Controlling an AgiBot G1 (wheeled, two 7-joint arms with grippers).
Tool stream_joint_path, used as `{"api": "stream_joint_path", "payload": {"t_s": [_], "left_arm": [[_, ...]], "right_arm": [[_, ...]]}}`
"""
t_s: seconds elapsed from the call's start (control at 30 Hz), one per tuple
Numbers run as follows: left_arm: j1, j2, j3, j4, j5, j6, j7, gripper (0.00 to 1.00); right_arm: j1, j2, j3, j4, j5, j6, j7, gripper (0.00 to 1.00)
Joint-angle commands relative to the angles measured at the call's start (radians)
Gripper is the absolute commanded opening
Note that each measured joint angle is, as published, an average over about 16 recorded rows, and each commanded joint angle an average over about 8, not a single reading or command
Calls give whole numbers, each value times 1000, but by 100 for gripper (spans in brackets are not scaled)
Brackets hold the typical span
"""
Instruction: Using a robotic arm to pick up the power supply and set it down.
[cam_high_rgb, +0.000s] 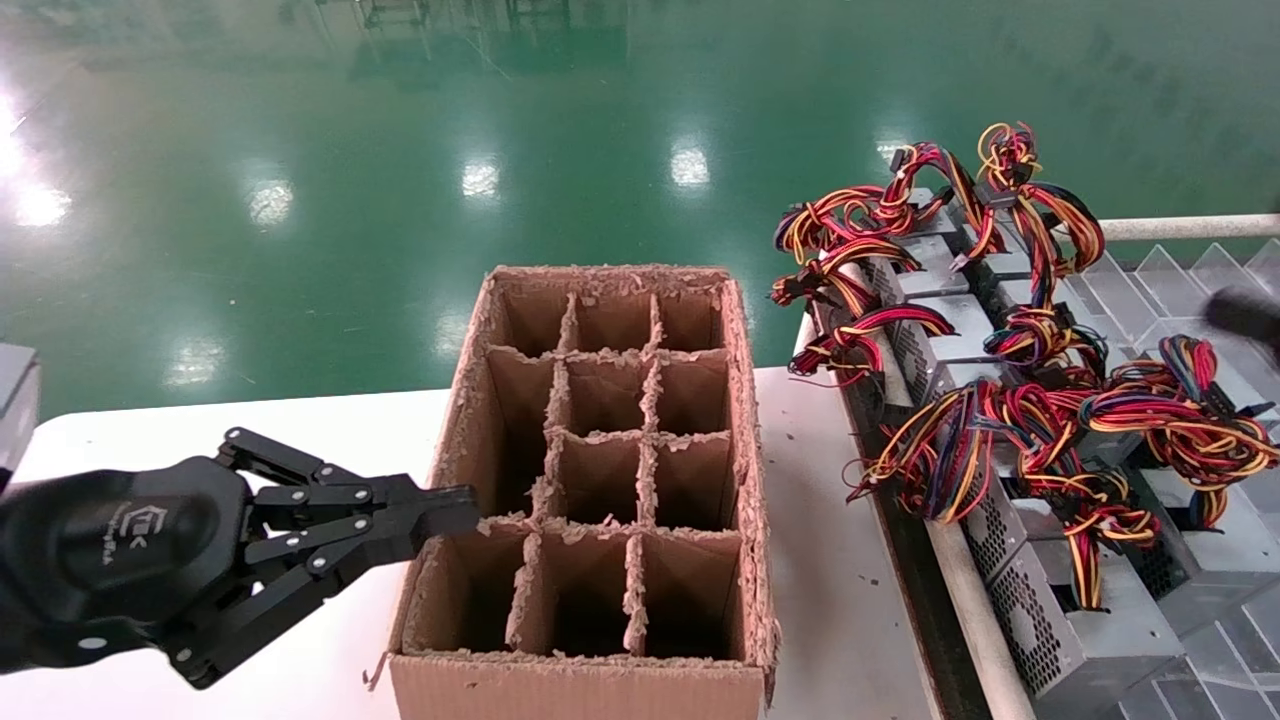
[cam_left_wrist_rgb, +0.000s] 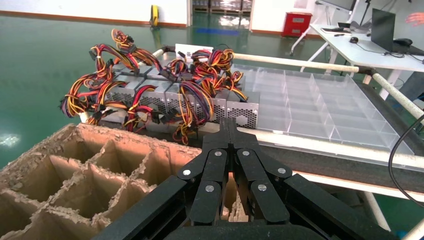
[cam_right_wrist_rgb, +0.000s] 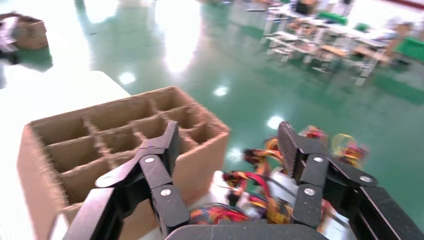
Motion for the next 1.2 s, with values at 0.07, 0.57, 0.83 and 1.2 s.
{"api": "stream_joint_path", "payload": {"t_s": [0.07,0.57,0.83,1.2], "left_arm": [[0,0,0,0,0,0,0,100],[0,0,0,0,0,0,0,100],[0,0,0,0,0,0,0,100],[0,0,0,0,0,0,0,100]], "right_arm": [[-43,-41,61,-3,-32,-23,21,100],[-251,-241,361,-13,-179,-145,121,100],[-362,-347,520,-18,-256,-209,175,100],[-513,-492,737,-25,-363,-297,247,100]]}}
